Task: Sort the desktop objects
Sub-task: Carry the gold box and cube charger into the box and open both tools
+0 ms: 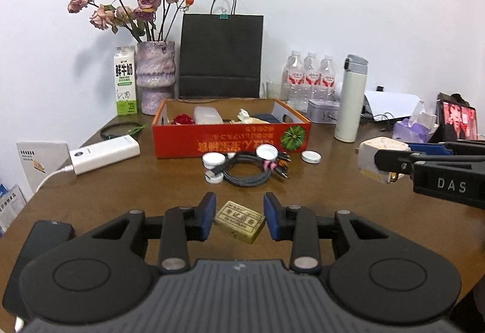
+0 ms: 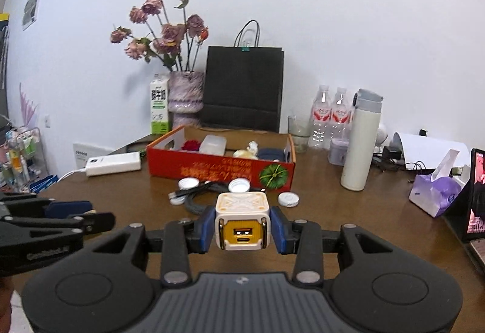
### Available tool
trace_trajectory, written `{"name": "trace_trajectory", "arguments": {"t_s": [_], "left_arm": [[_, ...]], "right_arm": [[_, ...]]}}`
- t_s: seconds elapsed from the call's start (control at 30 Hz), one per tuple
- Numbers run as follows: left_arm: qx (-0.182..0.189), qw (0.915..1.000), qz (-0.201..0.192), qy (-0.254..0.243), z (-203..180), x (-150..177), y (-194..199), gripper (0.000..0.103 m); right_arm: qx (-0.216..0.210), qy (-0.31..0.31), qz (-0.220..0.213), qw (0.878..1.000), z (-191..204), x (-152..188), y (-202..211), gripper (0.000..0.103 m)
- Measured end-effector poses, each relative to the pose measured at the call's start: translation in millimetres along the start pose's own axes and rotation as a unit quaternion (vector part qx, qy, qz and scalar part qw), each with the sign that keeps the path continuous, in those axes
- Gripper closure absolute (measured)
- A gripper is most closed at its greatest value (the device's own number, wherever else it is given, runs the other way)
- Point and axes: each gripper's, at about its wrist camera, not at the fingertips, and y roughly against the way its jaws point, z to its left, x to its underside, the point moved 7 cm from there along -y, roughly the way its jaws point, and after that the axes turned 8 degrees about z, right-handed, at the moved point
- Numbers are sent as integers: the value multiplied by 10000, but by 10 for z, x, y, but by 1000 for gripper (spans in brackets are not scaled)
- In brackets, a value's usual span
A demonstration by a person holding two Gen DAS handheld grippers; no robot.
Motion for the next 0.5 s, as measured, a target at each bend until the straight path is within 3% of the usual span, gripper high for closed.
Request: {"name": "trace_trajectory", "arguments": {"t_s": [0.5], "left_arm": [[-175,9994,-211,-200,198,-673,-600,68]], "right_arm": [[135,53,-127,9998,-154,-638,-775,66]]}}
